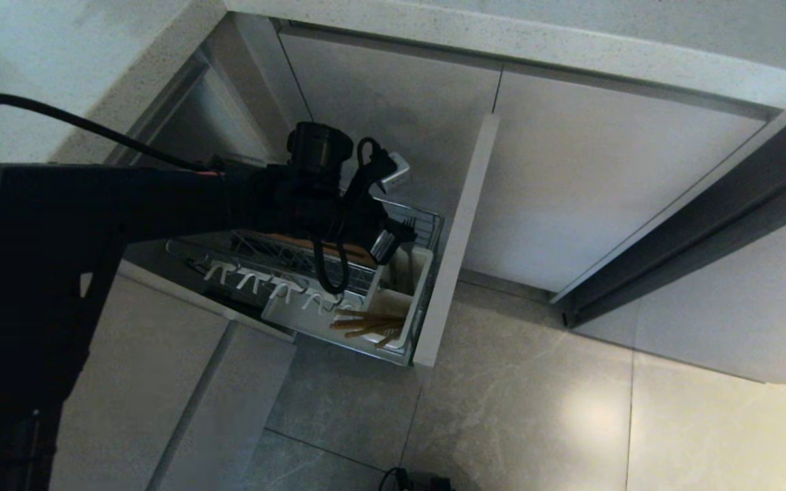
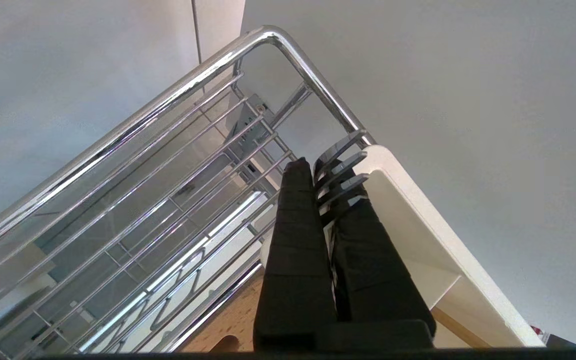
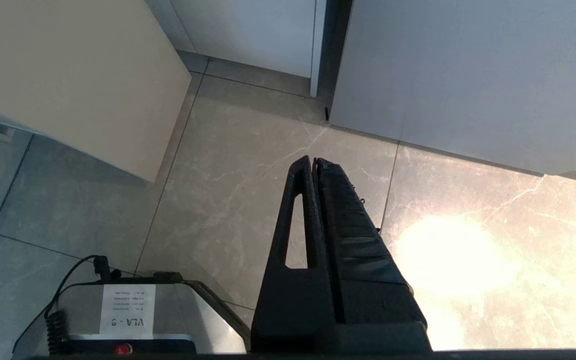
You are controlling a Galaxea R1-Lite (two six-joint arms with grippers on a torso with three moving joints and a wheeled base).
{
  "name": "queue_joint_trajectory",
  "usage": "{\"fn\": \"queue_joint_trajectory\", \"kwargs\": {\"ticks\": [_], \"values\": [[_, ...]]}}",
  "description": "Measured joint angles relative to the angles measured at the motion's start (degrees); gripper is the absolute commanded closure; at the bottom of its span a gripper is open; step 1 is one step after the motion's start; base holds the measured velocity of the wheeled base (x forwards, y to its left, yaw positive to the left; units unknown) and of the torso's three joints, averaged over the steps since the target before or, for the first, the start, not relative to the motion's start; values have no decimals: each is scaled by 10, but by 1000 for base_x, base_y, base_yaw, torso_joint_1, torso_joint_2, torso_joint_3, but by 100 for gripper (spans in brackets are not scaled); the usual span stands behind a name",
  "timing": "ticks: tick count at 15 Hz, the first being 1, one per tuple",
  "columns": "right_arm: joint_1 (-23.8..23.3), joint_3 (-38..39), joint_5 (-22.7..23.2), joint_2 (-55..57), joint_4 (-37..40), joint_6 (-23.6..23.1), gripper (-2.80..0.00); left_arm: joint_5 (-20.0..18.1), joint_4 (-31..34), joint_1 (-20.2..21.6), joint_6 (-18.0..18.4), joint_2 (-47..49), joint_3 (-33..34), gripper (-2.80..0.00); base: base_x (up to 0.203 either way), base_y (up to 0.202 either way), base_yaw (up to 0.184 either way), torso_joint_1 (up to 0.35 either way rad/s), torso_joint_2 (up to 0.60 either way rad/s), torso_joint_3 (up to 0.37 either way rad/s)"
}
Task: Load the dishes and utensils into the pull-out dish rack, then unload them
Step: Take the fork out of the cupboard
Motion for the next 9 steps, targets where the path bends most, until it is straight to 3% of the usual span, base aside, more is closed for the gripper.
{"fn": "queue_joint_trajectory", "kwargs": {"ticks": [9], "values": [[0, 0, 0, 0, 0, 0, 0, 9, -3, -1, 0, -40, 0, 0, 0, 0, 0, 0, 0, 0]]}}
